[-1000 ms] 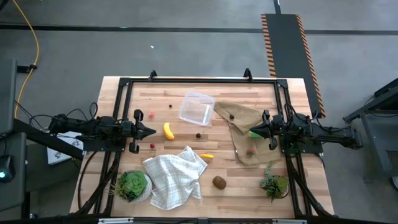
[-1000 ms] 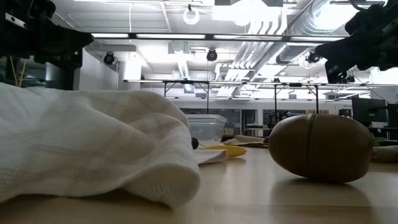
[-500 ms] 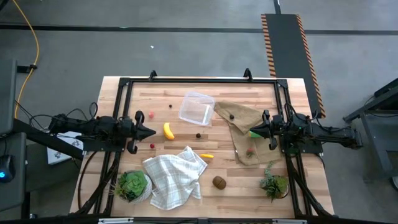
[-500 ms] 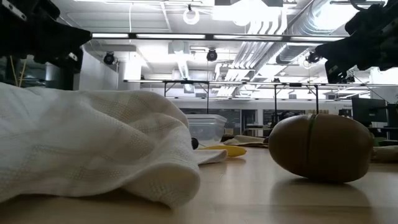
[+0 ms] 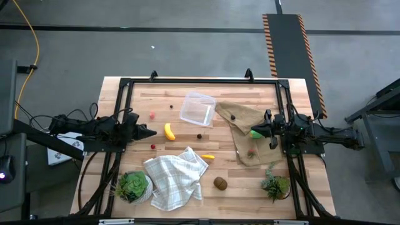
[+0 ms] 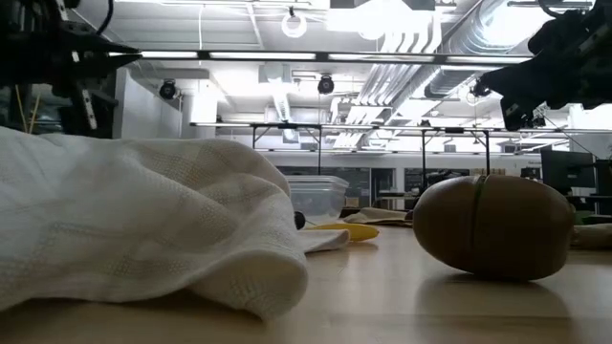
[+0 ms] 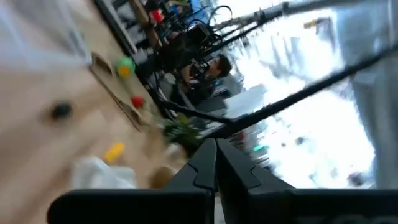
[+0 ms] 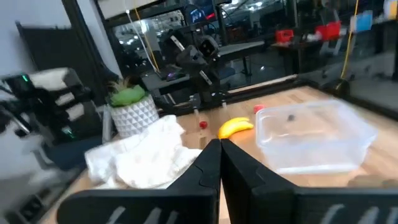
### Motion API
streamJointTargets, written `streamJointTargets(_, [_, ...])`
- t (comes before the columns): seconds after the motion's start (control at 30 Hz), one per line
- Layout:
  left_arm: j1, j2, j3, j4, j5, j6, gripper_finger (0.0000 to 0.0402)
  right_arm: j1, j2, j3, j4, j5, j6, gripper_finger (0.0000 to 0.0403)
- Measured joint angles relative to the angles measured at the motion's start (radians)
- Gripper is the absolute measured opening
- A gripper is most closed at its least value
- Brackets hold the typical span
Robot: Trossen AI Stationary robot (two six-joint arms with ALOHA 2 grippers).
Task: Pick and placing Produce into tupperware
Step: Put the green corn into the transparent bin
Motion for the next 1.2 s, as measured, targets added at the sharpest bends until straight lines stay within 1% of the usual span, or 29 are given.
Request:
streamJointTargets(0.07, [0.000,0.000,0.000,0.001,0.000,-0.162,0.0001,0.000,0.000,0.000,0.010,-0.016,0.179,0.0000])
streamJointTargets(0.13, [0.000,0.000,0.000,0.001,0.000,-0.291,0.0001,0.000,0.000,0.000,0.021,-0.016,0.405,0.0000])
streamJointTargets(0.23, [0.000,0.000,0.000,0.000,-0.005,-0.377,0.0001,0.000,0.000,0.000,0.028,-0.012,0.707,0.0000])
streamJointTargets(0.3, [0.000,0.000,0.000,-0.002,-0.021,-0.381,0.0001,0.000,0.000,0.000,0.025,0.025,0.797,0.0000])
streamJointTargets(0.33, [0.000,0.000,0.000,-0.003,-0.024,-0.377,0.0001,0.000,0.000,0.000,0.017,0.068,0.819,0.0000])
streamJointTargets(0.4, [0.000,0.000,0.000,-0.003,-0.027,-0.376,0.0001,-0.001,0.000,0.000,-0.004,0.141,0.921,0.0000])
streamJointTargets(0.5, [0.000,0.000,0.000,-0.005,-0.030,-0.375,0.0001,-0.001,0.001,0.000,-0.010,0.201,1.043,0.0000])
streamJointTargets(0.57, [0.000,0.000,0.000,-0.005,-0.031,-0.374,0.0001,-0.001,0.001,0.000,0.026,0.246,1.132,0.0000])
streamJointTargets(0.6, [0.000,0.000,0.000,-0.006,-0.032,-0.374,0.0001,0.000,0.002,0.000,0.081,0.277,1.156,0.0000])
streamJointTargets(0.67, [0.000,0.000,0.000,-0.007,-0.041,-0.372,0.0001,-0.006,0.002,0.000,0.273,0.362,1.119,0.0000])
streamJointTargets(0.73, [0.000,0.000,0.000,-0.007,-0.053,-0.372,0.0001,-0.010,0.002,0.001,0.518,0.464,0.990,0.0000])
streamJointTargets(0.77, [0.000,0.000,0.000,-0.007,-0.054,-0.372,0.0001,-0.013,0.005,0.008,0.618,0.502,0.893,0.0000])
streamJointTargets(0.8, [0.000,0.000,0.000,-0.007,-0.053,-0.372,0.0001,-0.014,0.009,0.029,0.675,0.508,0.768,0.0000])
streamJointTargets(0.83, [0.000,0.000,0.000,-0.007,-0.053,-0.372,0.0001,-0.013,0.013,0.065,0.687,0.491,0.632,0.0000])
streamJointTargets(0.87, [0.000,0.000,0.000,-0.007,-0.054,-0.372,0.0001,-0.013,0.015,0.115,0.656,0.460,0.526,0.0000])
streamJointTargets(0.9, [0.000,0.000,0.000,-0.010,-0.053,-0.372,0.0001,-0.013,0.022,0.175,0.570,0.440,0.456,0.0000])
streamJointTargets(0.93, [0.000,0.000,0.000,-0.012,-0.053,-0.372,0.0001,-0.012,0.042,0.243,0.441,0.432,0.410,0.0001])
streamJointTargets(1.0, [0.000,0.000,0.000,-0.011,-0.053,-0.372,0.0001,-0.012,0.108,0.396,0.101,0.432,0.346,0.0003])
streamJointTargets(1.03, [0.000,0.000,0.000,-0.011,-0.053,-0.372,0.0001,-0.012,0.159,0.480,-0.056,0.432,0.324,0.0006])
streamJointTargets(1.1, [0.000,0.000,0.000,-0.011,-0.053,-0.372,0.0001,-0.012,0.268,0.635,-0.300,0.439,0.291,0.0016])
streamJointTargets(1.2, [0.000,0.000,0.000,-0.012,-0.053,-0.372,0.0001,-0.014,0.446,0.839,-0.575,0.441,0.239,0.0038])
